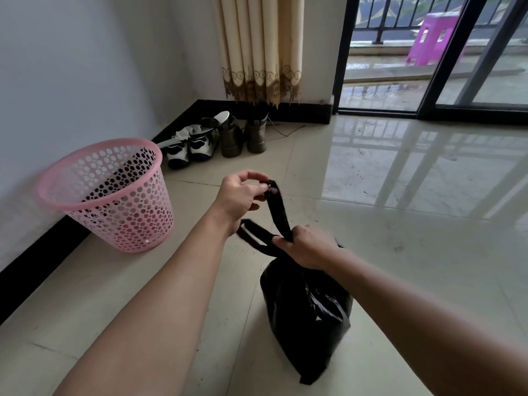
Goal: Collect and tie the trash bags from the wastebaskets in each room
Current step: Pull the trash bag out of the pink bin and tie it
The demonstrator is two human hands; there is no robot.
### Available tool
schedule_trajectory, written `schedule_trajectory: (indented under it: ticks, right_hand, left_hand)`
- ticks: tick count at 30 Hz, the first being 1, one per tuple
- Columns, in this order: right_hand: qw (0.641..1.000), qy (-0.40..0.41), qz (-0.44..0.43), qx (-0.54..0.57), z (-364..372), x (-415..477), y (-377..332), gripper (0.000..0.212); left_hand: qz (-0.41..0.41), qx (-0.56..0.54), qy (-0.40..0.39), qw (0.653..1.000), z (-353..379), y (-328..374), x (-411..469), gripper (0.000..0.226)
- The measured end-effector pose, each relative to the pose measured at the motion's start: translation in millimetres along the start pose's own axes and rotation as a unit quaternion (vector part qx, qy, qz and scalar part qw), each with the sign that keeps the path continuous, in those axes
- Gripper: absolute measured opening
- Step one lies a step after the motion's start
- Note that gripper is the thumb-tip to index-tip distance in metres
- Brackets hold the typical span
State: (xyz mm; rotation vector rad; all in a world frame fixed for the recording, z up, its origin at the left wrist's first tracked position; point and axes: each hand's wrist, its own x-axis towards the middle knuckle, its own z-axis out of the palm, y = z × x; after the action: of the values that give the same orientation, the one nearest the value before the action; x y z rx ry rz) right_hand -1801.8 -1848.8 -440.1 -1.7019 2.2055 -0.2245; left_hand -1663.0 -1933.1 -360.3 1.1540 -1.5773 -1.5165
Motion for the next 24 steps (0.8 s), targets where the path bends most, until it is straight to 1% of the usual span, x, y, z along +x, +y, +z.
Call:
schedule_trajectory:
  ticks: [2, 3, 4, 6, 7, 8, 9, 10, 11, 12, 13, 15, 16, 17, 18, 19, 20, 21, 22, 24]
  right_hand:
    - [0.997, -0.032, 0.006, 0.067, 1, 1, 6, 0.051]
    - [0.994, -0.045, 0.009, 0.102, 1, 2, 8, 0.050]
    - [0.989, -0.054, 0.012, 0.136, 0, 2, 11, 0.049]
    - [0.979, -0.065, 0.013, 0.193, -1, 4, 12, 0.048]
    - [0.975, -0.071, 0.011, 0.212, 0, 5, 11, 0.048]
    - [0.972, -0.077, 0.010, 0.222, 0, 6, 11, 0.048]
    - [0.971, -0.080, 0.010, 0.225, 1, 6, 10, 0.048]
    - [0.970, -0.079, 0.015, 0.229, 2, 5, 9, 0.048]
    - [0.966, -0.074, 0.023, 0.247, 3, 5, 7, 0.047]
    - [0.955, -0.068, 0.037, 0.286, 3, 4, 6, 0.044]
    - [0.939, -0.063, 0.056, 0.334, 1, 4, 6, 0.042]
    - [0.909, -0.068, 0.099, 0.399, -7, 3, 6, 0.038]
    - [0.894, -0.083, 0.119, 0.424, -12, 2, 7, 0.035]
    - [0.872, -0.103, 0.137, 0.459, -16, 2, 10, 0.032]
    - [0.841, -0.129, 0.148, 0.505, -19, 1, 14, 0.029]
    - [0.806, -0.157, 0.149, 0.551, -22, 1, 17, 0.028]
    - [0.775, -0.182, 0.143, 0.588, -24, 1, 21, 0.027]
    - [0.754, -0.200, 0.135, 0.611, -26, 1, 23, 0.026]
    - [0.743, -0.213, 0.127, 0.622, -28, 1, 24, 0.025]
    - [0.732, -0.231, 0.112, 0.632, -29, 3, 25, 0.026]
  left_hand:
    - [-0.030, 0.042, 0.079, 0.996, -11, -17, 7, 0.009]
    - [-0.050, 0.073, 0.101, 0.991, -17, -28, 7, 0.007]
    - [-0.080, 0.099, 0.106, 0.986, -21, -39, 4, 0.007]
    - [-0.181, 0.107, 0.072, 0.975, -23, -60, -4, 0.020]
    - [-0.222, 0.082, 0.051, 0.970, -22, -68, -8, 0.024]
    - [-0.240, 0.036, 0.048, 0.969, -22, -74, -8, 0.023]
    - [-0.237, -0.026, 0.073, 0.969, -23, -76, -7, 0.017]
    - [-0.223, -0.092, 0.114, 0.964, -26, -76, -3, 0.009]
    - [-0.208, -0.150, 0.155, 0.954, -29, -72, 2, 0.007]
    - [-0.195, -0.202, 0.184, 0.942, -33, -67, 7, 0.010]
    - [-0.181, -0.247, 0.191, 0.932, -36, -62, 10, 0.012]
    - [-0.167, -0.305, 0.154, 0.925, -35, -54, 8, 0.013]
    - [-0.167, -0.311, 0.115, 0.929, -33, -52, 4, 0.012]
    - [-0.170, -0.288, 0.067, 0.940, -31, -52, 0, 0.009]
    - [-0.173, -0.246, 0.014, 0.954, -28, -55, -6, 0.011]
    - [-0.177, -0.196, -0.042, 0.964, -25, -59, -11, 0.022]
    - [-0.182, -0.157, -0.091, 0.966, -21, -64, -16, 0.035]
    - [-0.191, -0.127, -0.131, 0.965, -17, -67, -20, 0.046]
    - [-0.197, -0.100, -0.159, 0.962, -13, -69, -23, 0.051]
    - [-0.195, -0.043, -0.183, 0.963, -7, -70, -24, 0.047]
